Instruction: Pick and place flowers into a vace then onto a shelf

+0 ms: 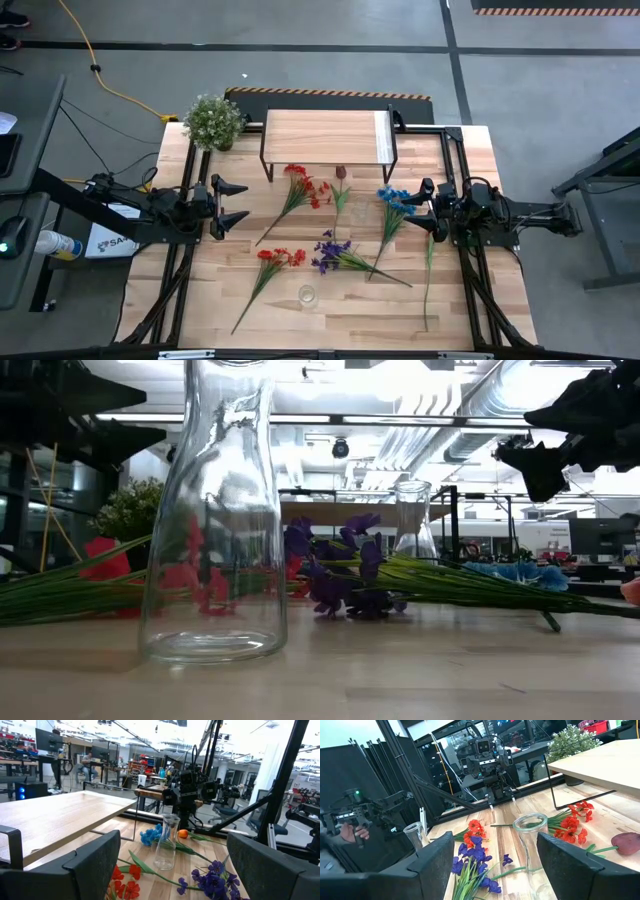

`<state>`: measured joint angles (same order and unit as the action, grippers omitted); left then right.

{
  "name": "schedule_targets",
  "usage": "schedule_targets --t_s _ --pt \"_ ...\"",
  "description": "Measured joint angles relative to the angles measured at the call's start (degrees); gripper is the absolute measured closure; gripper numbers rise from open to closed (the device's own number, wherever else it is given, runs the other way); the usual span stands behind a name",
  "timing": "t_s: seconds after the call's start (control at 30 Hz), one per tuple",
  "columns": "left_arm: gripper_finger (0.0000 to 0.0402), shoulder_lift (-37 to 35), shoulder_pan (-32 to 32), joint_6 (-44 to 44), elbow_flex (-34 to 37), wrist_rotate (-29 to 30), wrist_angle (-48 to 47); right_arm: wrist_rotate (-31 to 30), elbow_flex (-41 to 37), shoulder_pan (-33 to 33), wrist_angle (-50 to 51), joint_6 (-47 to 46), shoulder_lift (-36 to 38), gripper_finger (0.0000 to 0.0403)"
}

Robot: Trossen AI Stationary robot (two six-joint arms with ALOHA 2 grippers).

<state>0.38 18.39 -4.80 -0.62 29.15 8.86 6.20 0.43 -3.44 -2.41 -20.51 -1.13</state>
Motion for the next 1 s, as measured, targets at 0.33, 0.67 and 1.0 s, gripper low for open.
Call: schedule_targets --t_s 0.33,0.67,1.0 --pt "0.0005 0.1 0.0 -18.0 -1.6 2.4 1.3 0.1 0.0 0.0 -3.7 -0.5 0.0 0.0131" --pt "0.0005 0.0 0.0 -17.3 -9.9 -2.8 1.7 0.2 0.0 0.0 -42.0 -2.3 0.0 0.0131" --pt "0.0005 13.5 0.0 -16.5 -27.0 -12.3 -10.3 0.1 1.1 0.0 -53.6 1.0 -0.1 0.0132"
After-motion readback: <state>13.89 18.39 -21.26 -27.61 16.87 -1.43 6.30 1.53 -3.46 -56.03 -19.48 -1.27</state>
